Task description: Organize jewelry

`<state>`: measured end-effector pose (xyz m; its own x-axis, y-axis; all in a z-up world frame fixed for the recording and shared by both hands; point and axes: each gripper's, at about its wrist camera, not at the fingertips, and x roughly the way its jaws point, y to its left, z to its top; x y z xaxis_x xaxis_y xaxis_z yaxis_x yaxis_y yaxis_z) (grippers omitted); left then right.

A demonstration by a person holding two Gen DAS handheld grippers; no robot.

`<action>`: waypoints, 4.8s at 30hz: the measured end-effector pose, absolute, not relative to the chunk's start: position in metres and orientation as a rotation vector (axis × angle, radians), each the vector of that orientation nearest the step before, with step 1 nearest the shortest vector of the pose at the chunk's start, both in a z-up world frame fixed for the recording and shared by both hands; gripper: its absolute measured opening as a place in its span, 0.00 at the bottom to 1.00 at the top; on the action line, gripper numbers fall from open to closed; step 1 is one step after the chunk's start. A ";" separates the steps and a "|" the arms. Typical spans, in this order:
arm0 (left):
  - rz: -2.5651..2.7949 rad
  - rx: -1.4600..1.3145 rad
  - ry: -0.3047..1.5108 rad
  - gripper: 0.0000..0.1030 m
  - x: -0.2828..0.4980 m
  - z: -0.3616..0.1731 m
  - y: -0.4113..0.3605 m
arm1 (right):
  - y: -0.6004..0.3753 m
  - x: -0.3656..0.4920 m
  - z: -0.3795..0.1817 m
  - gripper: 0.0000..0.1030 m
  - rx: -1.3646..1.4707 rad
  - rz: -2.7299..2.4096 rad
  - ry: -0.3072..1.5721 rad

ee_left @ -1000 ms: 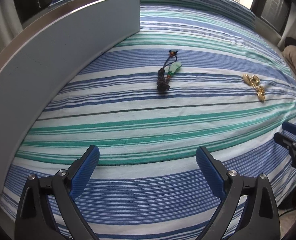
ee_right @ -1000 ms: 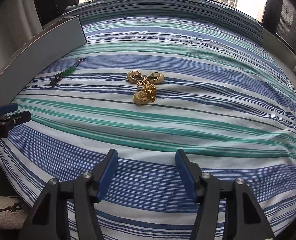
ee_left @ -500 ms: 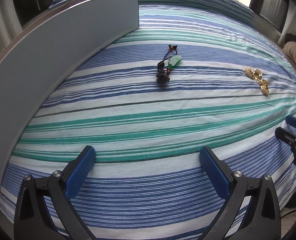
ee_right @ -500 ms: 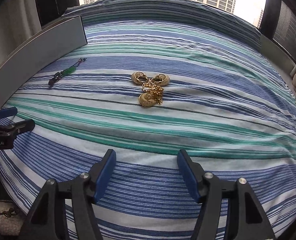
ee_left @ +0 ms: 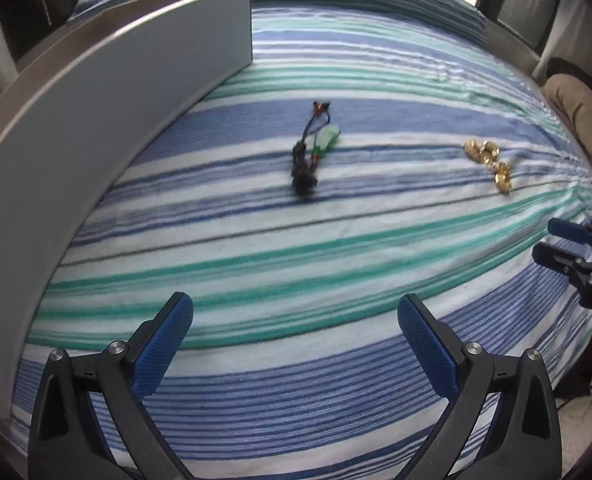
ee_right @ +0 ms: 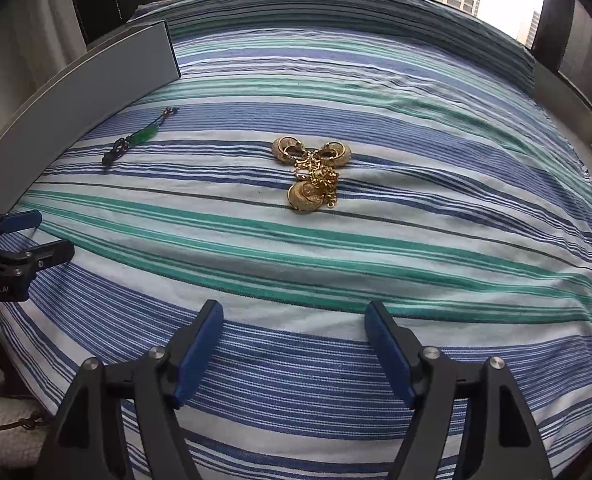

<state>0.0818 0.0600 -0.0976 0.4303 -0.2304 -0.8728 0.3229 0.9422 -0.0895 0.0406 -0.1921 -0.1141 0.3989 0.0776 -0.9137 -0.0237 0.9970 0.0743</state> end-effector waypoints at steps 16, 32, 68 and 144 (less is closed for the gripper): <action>-0.474 0.140 1.077 0.66 0.167 -0.112 0.011 | -0.189 0.111 -0.121 0.45 -0.011 0.110 1.120; -0.528 -0.118 0.947 0.03 0.136 -0.014 0.060 | -0.214 0.089 -0.028 0.09 0.167 0.158 0.985; 0.249 -0.158 0.851 0.75 0.216 0.006 0.386 | 0.147 0.377 0.015 0.51 -0.064 0.589 0.958; 0.461 -0.200 0.822 0.99 0.069 0.050 0.293 | 0.127 0.184 0.068 0.80 -0.308 0.499 0.822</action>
